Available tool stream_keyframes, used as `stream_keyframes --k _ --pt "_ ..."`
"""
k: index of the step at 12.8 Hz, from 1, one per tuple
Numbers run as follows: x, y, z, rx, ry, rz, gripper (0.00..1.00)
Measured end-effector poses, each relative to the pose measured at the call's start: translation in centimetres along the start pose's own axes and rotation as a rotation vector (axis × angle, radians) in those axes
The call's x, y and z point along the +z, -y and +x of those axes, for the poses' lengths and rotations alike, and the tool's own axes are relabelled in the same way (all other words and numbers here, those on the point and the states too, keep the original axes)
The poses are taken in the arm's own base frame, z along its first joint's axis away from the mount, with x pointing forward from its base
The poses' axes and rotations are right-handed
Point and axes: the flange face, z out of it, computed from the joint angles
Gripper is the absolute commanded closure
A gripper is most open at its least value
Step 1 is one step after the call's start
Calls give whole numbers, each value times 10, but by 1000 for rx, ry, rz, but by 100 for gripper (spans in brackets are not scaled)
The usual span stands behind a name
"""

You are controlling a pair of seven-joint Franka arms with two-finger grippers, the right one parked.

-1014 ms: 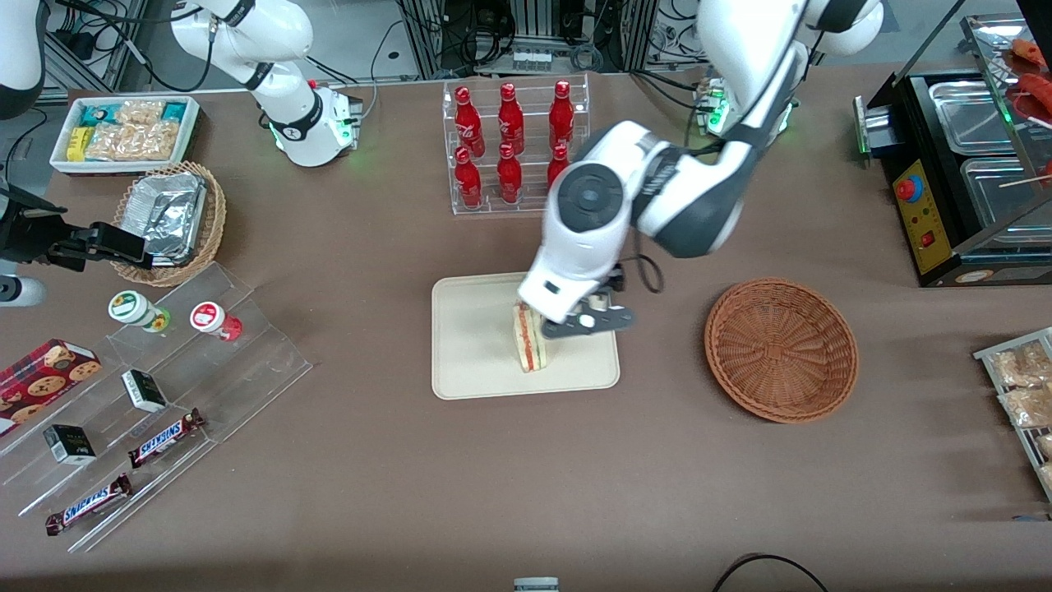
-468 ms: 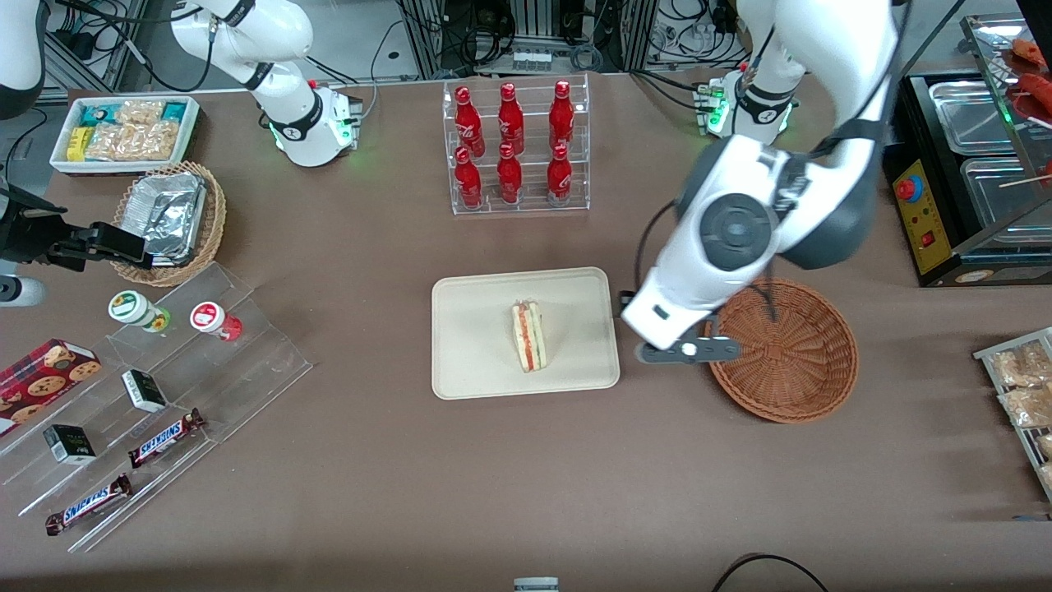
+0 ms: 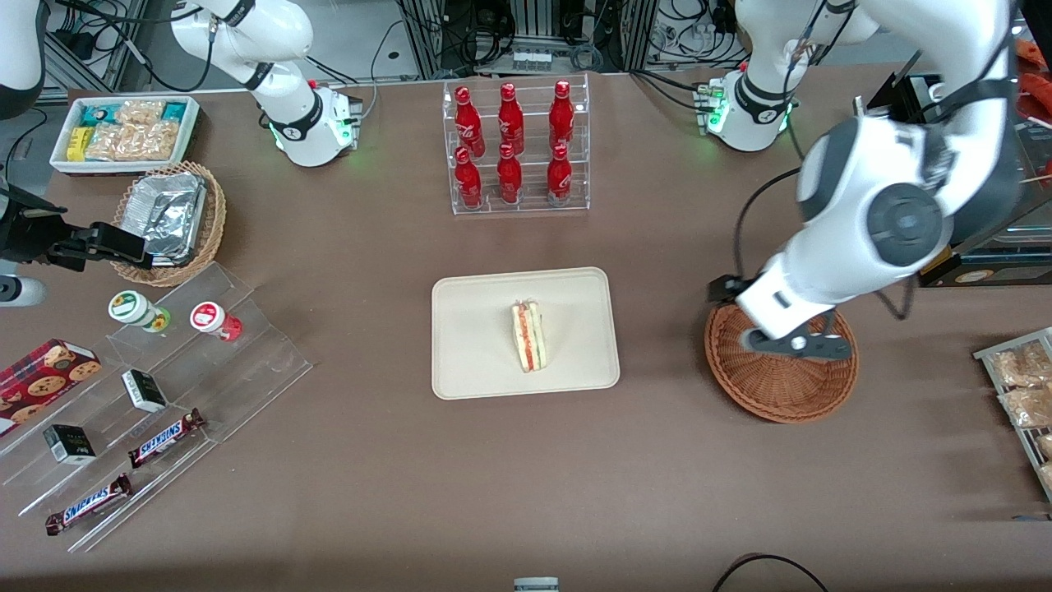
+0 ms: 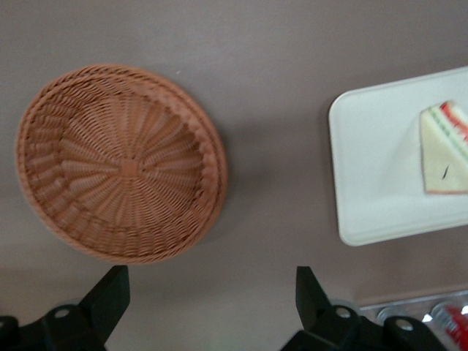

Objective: Place sandwich from basket to tray

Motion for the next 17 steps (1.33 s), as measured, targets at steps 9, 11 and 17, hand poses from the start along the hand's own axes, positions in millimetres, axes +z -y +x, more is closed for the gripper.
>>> stream_keyframes --k 9,11,17 --pt "-62 100 -82 -62 30 -26 0" --pt "-72 105 -97 -74 46 -22 0" --pt "-84 113 -111 -89 53 8 0"
